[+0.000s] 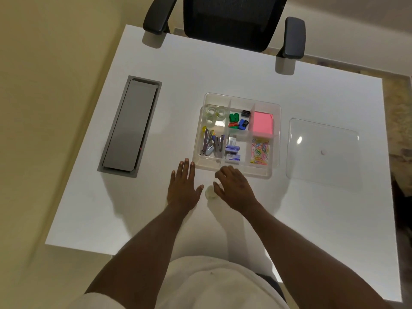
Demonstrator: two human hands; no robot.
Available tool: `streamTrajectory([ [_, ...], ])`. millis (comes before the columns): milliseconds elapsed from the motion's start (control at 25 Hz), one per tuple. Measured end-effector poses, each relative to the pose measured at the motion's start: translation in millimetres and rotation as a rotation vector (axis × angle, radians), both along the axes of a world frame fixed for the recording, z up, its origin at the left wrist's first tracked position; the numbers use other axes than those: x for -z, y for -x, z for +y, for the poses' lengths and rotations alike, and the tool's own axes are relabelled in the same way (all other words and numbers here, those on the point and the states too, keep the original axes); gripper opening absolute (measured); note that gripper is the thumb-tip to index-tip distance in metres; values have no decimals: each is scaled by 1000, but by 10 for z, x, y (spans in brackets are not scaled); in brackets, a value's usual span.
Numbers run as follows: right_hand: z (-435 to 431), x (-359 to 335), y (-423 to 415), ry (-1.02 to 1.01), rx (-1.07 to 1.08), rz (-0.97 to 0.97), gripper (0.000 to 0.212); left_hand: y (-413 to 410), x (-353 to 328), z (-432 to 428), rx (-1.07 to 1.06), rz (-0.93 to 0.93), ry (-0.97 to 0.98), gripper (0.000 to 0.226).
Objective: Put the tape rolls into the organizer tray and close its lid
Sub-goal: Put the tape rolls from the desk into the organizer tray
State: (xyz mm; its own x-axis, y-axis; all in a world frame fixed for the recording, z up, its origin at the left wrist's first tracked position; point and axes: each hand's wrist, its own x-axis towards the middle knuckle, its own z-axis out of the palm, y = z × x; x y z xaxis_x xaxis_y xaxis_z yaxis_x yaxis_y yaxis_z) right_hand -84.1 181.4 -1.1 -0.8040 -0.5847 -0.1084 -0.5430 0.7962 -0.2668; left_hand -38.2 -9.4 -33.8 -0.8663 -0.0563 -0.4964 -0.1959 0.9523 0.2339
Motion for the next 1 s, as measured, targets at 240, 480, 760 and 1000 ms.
streamTrajectory([
  [240, 67, 146, -444, -74, 173, -312, 71, 26, -43, -19, 17, -42, 3, 92],
  [480, -107, 209, -432, -47, 245, -313, 74, 27, 7, -31, 36, -40, 26, 94],
  [760, -148, 189, -372, -3, 236, -254, 60, 10, 50, -25, 37, -24, 31, 94],
  [1000, -135, 59, -163, 81, 186, -114, 64, -9, 59, -20, 27, 11, 34, 95],
])
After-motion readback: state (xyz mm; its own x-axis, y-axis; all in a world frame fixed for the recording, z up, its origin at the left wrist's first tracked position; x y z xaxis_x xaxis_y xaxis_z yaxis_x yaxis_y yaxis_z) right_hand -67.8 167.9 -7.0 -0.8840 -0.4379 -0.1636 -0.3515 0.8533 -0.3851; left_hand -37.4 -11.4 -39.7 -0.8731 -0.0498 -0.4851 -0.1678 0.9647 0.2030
